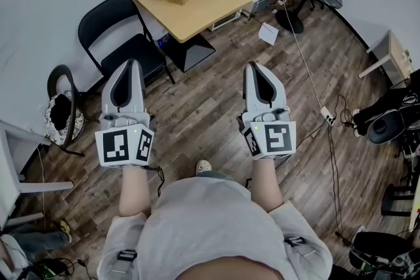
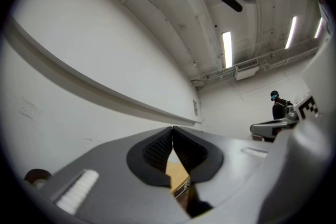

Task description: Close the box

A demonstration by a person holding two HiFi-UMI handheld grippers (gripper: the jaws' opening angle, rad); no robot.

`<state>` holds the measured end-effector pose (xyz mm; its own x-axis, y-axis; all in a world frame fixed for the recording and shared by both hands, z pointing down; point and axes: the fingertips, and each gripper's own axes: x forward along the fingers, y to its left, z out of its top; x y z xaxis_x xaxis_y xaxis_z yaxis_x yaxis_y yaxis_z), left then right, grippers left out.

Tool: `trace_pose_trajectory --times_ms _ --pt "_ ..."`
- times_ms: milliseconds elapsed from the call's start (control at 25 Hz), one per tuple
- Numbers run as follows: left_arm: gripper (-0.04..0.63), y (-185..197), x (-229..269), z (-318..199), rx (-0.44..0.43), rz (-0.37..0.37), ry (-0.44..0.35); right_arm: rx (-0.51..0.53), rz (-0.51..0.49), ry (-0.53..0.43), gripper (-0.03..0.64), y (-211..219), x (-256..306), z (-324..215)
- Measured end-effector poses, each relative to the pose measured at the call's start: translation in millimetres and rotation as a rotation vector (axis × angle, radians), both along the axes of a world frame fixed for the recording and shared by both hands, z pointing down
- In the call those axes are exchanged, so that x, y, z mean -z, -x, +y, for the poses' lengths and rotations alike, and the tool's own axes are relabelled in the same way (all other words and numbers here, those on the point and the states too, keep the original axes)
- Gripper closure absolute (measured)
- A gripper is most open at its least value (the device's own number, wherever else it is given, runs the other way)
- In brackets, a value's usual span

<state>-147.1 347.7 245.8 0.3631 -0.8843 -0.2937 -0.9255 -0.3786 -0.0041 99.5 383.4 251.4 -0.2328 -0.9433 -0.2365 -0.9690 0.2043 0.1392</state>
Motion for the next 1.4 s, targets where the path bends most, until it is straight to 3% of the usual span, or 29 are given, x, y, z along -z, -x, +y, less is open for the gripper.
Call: trace_pose_trajectory --times_ms 320,640,1000,1400 --pt "0.536 -32 4 -25 0.021 0.022 -0.011 0.020 -0.001 -0.001 0.614 -35 -2 -29" --pt "0.537 -36 1 -56 0.039 0.001 -0.007 0.034 -0.015 0.003 0.615 -42 -6 -66" --pt "0.537 -37 8 -127 0.016 -0.003 -0.019 0.007 -0.020 -0.009 0.614 -44 0 -132" --pt "0.536 -16 18 -218 -0.003 -0.008 -0.027 -0.001 -0.019 -0.024 0.615 -17 12 -223"
